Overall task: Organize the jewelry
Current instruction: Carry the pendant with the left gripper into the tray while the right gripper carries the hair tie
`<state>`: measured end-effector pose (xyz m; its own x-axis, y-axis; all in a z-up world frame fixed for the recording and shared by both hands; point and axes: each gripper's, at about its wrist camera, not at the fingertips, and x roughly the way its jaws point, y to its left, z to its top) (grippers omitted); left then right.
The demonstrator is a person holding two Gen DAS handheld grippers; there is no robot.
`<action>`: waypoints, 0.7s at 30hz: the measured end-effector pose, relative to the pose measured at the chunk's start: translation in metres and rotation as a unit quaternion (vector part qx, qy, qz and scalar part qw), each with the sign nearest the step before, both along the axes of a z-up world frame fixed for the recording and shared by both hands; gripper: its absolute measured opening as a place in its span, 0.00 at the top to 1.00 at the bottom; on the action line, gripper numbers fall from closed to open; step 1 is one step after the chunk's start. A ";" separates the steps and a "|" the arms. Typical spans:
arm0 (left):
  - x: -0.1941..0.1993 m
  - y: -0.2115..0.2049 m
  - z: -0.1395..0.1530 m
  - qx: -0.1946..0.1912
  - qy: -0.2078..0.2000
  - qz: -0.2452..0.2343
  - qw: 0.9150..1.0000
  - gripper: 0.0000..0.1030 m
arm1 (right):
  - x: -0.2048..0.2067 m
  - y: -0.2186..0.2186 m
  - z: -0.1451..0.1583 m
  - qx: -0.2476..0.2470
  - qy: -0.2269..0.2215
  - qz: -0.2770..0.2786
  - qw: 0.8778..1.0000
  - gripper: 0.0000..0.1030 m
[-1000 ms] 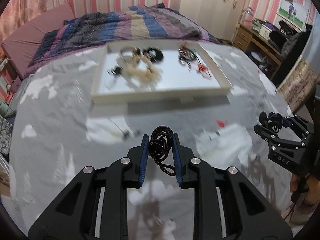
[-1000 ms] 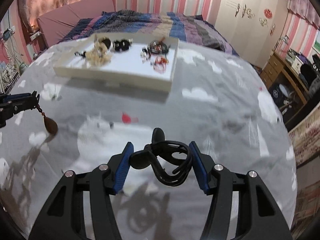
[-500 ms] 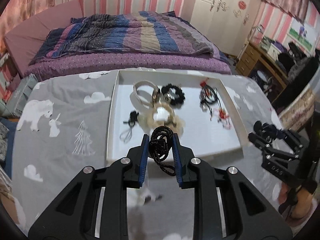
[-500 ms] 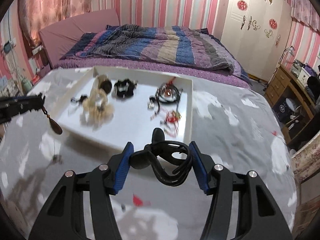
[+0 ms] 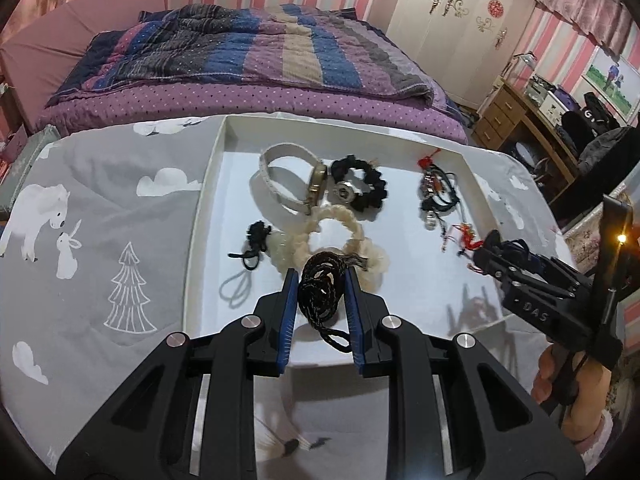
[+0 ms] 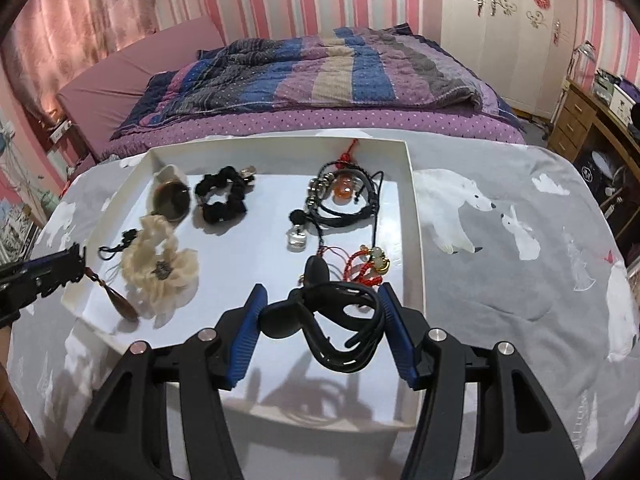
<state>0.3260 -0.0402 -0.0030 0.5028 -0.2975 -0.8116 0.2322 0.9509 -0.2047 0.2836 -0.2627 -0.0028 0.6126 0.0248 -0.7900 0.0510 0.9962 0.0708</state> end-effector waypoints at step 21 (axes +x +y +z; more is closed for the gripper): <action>0.004 -0.005 -0.039 0.090 -0.015 0.034 0.995 0.78 | -0.001 0.018 -0.027 -0.027 -0.030 -0.012 0.999 0.44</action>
<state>0.3297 -0.0448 -0.0423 0.5417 -0.1131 -0.8329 0.1692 0.9853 -0.0237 0.2827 -0.2442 -0.0294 0.6586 -0.0314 -0.7519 0.0718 0.9972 0.0212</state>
